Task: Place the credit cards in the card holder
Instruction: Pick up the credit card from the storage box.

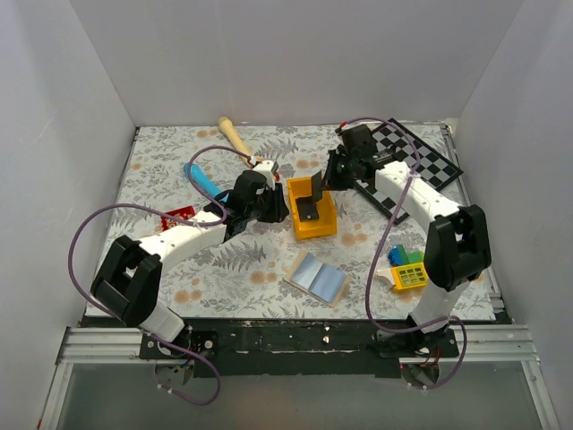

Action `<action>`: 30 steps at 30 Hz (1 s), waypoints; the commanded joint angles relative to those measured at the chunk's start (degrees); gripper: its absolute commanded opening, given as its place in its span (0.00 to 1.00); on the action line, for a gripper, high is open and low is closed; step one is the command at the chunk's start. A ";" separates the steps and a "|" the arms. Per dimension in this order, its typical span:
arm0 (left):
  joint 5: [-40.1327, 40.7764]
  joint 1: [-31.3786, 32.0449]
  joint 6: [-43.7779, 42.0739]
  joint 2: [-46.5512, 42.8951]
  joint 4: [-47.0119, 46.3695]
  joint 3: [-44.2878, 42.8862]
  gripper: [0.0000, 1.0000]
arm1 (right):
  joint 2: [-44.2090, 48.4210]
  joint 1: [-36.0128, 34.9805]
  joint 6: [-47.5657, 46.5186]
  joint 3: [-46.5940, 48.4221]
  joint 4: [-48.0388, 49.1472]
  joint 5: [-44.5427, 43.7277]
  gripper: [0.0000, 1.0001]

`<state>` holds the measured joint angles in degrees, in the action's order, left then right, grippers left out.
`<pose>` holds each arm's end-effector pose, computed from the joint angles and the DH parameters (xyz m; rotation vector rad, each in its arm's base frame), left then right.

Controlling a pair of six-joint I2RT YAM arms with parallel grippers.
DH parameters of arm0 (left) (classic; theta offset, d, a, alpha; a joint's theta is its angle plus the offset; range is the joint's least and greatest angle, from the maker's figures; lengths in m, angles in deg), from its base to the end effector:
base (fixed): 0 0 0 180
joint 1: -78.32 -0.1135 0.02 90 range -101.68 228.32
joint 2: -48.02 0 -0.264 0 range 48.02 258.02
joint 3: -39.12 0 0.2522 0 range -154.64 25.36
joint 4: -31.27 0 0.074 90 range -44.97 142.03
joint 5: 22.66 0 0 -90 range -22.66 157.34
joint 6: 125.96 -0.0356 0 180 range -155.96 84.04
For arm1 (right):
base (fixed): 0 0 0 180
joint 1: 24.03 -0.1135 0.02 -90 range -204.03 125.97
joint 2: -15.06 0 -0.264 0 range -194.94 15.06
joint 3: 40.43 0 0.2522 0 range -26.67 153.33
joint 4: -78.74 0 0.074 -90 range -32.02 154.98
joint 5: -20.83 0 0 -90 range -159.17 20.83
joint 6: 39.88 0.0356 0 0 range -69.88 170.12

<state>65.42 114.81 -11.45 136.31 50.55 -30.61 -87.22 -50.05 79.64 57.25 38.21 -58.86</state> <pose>0.2708 -0.2018 0.2299 0.2591 2.2883 -0.6053 0.3607 0.1832 0.2740 -0.0164 2.4482 0.6659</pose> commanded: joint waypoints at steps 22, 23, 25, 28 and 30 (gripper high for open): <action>-12.23 -1.25 8.35 -15.60 -5.17 5.33 0.45 | 24.84 -14.58 4.93 -6.75 -24.73 -37.20 0.01; -12.93 -1.25 8.88 -15.95 -7.34 6.04 0.45 | 25.20 -15.28 5.28 -6.66 -25.26 -37.29 0.01; -14.34 -1.25 9.67 -16.74 -9.73 7.44 0.46 | 26.07 -16.51 6.16 -6.93 -25.62 -36.94 0.01; -16.80 -1.25 10.73 -18.59 -13.50 9.73 0.47 | 27.74 -16.78 6.96 -8.33 -24.05 -32.12 0.01; -18.29 -1.25 11.87 -20.43 -16.05 11.57 0.47 | 29.94 -16.78 6.96 -10.61 -19.15 -26.77 0.01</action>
<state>51.72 113.69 -1.92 121.42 41.74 -21.30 -61.21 -66.58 84.75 49.41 14.28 -91.87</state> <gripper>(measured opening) 0.465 0.033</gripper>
